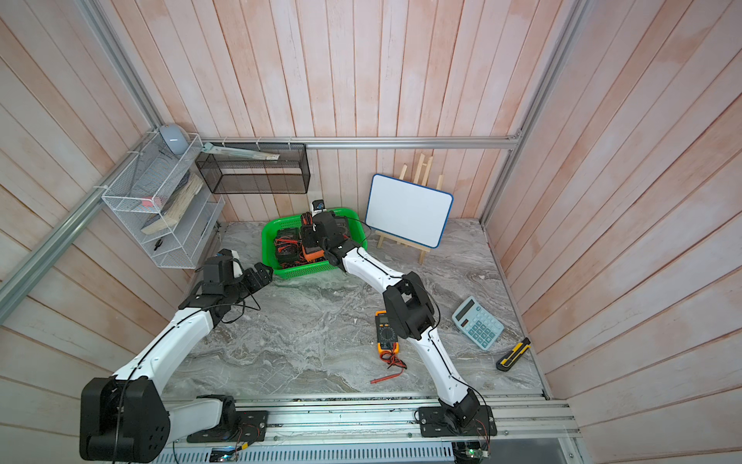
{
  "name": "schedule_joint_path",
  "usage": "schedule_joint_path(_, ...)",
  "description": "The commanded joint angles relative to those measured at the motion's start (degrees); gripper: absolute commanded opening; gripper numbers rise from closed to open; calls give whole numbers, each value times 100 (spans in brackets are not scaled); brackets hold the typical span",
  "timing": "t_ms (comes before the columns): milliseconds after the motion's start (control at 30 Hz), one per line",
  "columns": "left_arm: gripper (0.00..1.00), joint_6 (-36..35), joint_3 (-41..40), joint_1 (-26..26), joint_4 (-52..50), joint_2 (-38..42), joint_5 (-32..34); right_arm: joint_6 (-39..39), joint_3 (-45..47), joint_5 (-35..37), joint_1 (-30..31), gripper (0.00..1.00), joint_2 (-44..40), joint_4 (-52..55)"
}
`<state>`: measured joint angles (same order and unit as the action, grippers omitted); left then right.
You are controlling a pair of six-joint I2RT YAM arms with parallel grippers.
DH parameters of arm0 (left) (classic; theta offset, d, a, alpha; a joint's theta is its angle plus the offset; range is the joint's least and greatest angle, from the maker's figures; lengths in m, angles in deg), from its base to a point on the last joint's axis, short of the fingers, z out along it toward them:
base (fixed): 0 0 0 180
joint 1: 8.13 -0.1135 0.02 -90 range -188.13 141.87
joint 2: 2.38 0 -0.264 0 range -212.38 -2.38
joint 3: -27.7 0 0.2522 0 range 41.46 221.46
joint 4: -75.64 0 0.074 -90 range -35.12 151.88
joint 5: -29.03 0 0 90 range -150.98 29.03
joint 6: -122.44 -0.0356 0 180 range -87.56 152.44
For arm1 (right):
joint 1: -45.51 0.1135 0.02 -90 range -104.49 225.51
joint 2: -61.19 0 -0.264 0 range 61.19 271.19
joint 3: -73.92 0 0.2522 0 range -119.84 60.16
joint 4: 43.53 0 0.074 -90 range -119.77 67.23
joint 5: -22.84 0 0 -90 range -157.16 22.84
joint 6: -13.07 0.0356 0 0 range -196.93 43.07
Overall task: Put the multimeter into the basket
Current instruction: Place the multimeter in the basket.
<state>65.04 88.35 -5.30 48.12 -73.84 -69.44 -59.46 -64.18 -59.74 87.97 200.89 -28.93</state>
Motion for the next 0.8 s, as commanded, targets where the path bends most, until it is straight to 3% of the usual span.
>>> schedule_joint_path(0,100,-1,-75,49,37,77,-41,-68,-493,104,-9,68,309,296)
schedule_joint_path(133,100,23,-66,85,41,57,-24,-42,-853,101,-2,88,505,538)
schedule_joint_path(267,100,27,-49,121,35,42,8,-39,-804,54,-5,96,390,527)
schedule_joint_path(533,99,6,99,209,-20,-26,56,-64,-346,40,26,98,-179,370)
schedule_joint_path(767,100,-93,258,347,-94,-6,82,-37,1203,56,43,98,-1456,-266)
